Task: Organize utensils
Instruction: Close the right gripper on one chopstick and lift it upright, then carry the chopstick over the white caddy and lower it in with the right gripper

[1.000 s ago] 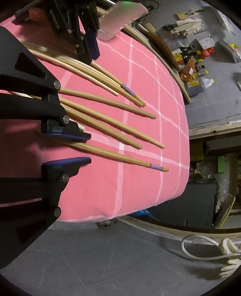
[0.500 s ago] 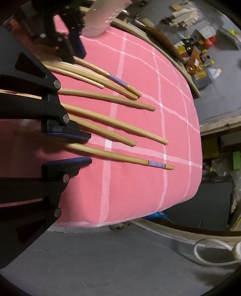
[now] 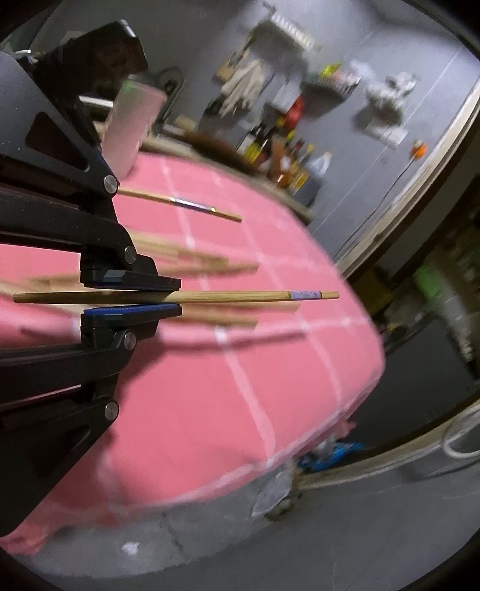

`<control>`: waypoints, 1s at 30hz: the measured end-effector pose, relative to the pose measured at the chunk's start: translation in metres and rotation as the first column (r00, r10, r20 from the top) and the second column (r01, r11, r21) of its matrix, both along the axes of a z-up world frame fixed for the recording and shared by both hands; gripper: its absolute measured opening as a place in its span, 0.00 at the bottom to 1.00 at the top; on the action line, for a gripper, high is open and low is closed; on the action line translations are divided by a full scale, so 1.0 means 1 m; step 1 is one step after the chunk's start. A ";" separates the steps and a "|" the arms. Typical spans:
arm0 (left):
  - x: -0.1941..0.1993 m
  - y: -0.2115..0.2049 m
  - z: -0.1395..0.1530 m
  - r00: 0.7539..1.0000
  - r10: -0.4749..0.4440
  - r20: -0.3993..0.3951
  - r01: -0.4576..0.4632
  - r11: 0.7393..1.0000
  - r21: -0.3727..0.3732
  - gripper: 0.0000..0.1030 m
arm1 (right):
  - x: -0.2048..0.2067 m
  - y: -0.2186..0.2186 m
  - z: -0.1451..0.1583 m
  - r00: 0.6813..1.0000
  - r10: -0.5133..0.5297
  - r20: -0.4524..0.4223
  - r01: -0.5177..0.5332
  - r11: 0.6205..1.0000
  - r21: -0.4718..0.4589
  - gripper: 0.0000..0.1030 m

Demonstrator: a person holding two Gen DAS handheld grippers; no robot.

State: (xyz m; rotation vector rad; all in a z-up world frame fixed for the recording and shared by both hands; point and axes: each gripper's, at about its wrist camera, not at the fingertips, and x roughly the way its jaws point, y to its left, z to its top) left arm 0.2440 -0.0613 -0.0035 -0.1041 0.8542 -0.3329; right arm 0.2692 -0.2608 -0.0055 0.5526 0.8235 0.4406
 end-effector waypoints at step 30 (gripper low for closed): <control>-0.053 0.253 0.114 0.678 0.535 0.504 -0.385 0.843 -0.376 0.04 | -0.028 0.224 0.092 0.761 0.045 0.647 -0.167 0.977 0.129 0.05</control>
